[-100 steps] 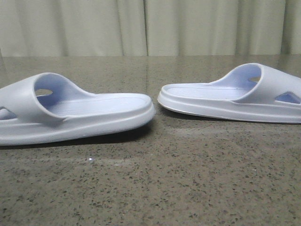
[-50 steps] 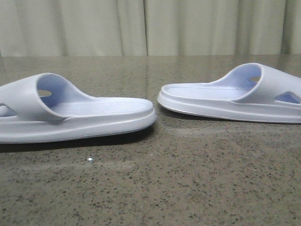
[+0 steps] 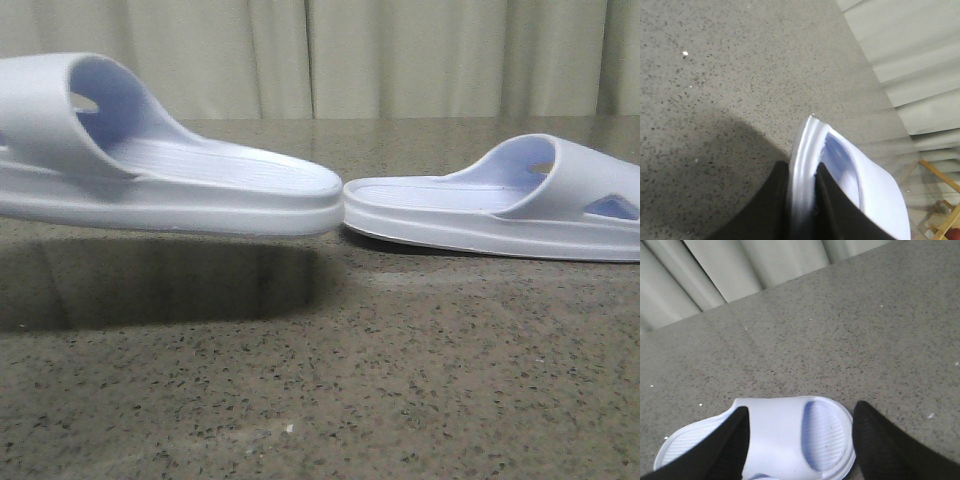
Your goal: Insert blue slippers together front up
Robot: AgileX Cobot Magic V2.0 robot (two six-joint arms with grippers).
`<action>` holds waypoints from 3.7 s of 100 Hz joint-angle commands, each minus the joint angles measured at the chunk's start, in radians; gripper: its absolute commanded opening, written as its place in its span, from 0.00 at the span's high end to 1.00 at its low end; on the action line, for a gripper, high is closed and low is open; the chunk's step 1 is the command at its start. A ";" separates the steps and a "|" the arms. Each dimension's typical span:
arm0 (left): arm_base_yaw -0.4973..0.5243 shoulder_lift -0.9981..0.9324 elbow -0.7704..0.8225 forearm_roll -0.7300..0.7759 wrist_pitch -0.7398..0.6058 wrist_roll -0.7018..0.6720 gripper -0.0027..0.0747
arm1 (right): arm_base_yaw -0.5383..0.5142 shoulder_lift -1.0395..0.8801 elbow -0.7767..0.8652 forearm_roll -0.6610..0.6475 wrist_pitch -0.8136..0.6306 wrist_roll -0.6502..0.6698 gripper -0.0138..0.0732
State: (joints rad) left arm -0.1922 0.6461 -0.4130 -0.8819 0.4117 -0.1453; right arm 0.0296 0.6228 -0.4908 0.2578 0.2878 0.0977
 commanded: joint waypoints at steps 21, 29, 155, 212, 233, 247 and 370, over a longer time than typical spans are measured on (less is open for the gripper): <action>-0.009 -0.033 -0.025 -0.097 -0.044 0.001 0.94 | -0.065 0.133 -0.035 0.027 -0.081 0.001 0.40; -0.009 -0.033 -0.025 -0.097 -0.044 0.001 0.94 | -0.084 0.183 -0.035 0.055 -0.074 0.001 0.40; -0.009 -0.033 -0.025 -0.103 -0.044 0.001 0.94 | -0.100 0.493 -0.039 0.271 -0.035 0.000 0.40; -0.009 -0.033 -0.025 -0.104 -0.038 0.001 0.94 | -0.017 0.494 -0.039 0.288 -0.052 0.000 0.40; -0.009 -0.033 -0.025 -0.105 -0.038 0.001 0.94 | -0.017 0.535 -0.039 0.288 -0.050 0.000 0.46; -0.009 -0.033 -0.025 -0.105 -0.036 0.001 0.94 | -0.017 0.570 -0.039 0.288 -0.050 0.000 0.51; -0.009 -0.033 -0.025 -0.128 -0.032 0.001 0.94 | -0.017 0.401 -0.230 0.312 -0.074 -0.011 0.96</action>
State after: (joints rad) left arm -0.1922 0.6142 -0.4108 -0.9684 0.4125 -0.1453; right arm 0.0072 1.0740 -0.6517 0.5701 0.2606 0.0959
